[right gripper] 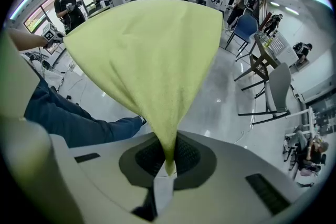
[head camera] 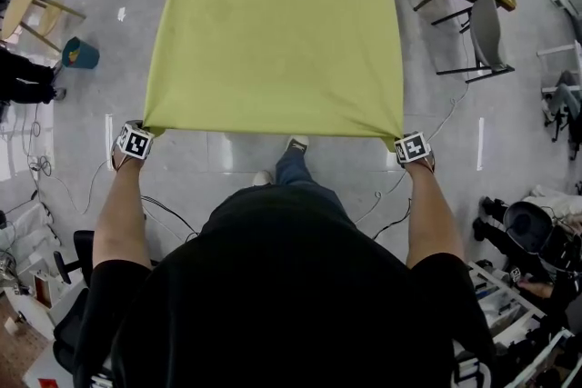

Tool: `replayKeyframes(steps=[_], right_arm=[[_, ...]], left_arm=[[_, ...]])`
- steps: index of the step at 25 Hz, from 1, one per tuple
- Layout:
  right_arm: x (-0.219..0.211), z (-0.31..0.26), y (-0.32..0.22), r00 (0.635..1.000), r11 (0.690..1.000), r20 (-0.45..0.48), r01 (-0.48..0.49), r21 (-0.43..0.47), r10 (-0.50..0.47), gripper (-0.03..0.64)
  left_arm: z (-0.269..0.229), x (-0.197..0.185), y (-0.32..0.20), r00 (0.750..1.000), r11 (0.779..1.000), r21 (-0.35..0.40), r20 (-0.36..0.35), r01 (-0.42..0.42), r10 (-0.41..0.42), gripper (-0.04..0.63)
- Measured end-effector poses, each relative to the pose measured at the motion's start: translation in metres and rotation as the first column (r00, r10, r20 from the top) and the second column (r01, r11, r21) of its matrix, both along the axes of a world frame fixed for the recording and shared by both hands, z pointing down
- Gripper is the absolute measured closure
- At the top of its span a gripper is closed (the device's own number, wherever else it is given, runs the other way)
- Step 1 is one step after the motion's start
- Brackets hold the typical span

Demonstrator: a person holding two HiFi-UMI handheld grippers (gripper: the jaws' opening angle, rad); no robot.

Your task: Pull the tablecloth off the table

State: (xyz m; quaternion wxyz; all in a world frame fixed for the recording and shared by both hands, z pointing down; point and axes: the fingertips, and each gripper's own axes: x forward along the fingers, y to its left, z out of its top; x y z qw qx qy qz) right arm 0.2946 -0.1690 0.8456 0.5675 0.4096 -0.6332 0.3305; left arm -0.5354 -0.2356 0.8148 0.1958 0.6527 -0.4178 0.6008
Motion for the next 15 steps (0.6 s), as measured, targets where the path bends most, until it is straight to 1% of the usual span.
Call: replayKeyframes(steps=[4,7,11,15], right_arm=[[-0.005,-0.008,0.024,1.0,1.0,-0.003,-0.01,0.017,0.01,0.595],[-0.007,-0.017,0.036,1.0,0.999,-0.002,-0.025,0.038,0.025,0.595],[-0.013,-0.029,0.05,1.0,0.997,-0.006,-0.028,0.07,0.028,0.595],[-0.02,-0.038,0.072,0.999,0.995,-0.012,-0.035,0.093,0.036,0.595]], left_arm=[[-0.004,-0.005,0.023,0.999,0.999,0.002,-0.002,-0.044,0.044,0.571],[-0.014,-0.01,0.034,0.997,0.997,0.015,0.013,-0.071,0.07,0.571],[-0.026,-0.014,0.045,0.996,0.996,0.04,0.006,-0.085,0.085,0.572],[-0.031,-0.02,0.065,0.996,0.995,0.049,-0.004,-0.092,0.093,0.572]])
